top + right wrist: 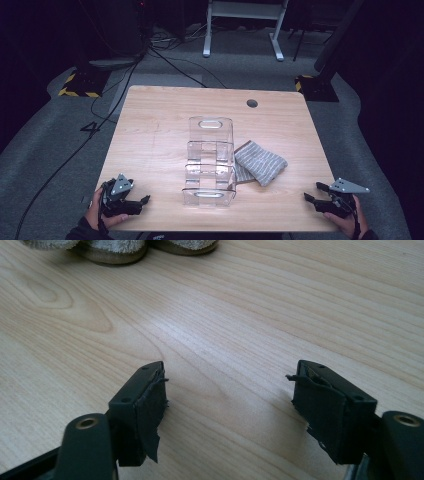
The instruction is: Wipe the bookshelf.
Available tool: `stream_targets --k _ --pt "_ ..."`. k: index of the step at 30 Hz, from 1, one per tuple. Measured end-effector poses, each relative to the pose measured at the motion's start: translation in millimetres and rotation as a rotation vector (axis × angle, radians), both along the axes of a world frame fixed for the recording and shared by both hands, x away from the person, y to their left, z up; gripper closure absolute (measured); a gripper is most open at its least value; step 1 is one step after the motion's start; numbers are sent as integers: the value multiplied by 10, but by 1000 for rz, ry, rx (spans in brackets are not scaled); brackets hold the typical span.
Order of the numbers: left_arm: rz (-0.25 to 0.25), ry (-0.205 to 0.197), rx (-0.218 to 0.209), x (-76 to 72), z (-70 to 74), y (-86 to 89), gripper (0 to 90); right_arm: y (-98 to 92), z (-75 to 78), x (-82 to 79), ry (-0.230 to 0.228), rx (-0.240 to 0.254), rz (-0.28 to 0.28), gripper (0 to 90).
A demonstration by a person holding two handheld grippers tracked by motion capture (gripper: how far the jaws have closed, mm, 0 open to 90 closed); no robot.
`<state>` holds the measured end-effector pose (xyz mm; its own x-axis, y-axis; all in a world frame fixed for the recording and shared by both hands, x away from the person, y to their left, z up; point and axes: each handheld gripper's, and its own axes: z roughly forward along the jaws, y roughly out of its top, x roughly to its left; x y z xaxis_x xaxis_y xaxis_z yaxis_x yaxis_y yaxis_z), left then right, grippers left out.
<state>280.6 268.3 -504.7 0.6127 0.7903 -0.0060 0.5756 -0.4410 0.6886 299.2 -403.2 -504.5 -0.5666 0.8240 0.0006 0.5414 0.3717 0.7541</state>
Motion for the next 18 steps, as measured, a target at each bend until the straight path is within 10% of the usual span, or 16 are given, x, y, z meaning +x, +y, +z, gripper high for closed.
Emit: stream_targets --k 18 --pt "-3 0 -3 10 -2 1 150 -2 0 -4 -1 -1 -4 294"
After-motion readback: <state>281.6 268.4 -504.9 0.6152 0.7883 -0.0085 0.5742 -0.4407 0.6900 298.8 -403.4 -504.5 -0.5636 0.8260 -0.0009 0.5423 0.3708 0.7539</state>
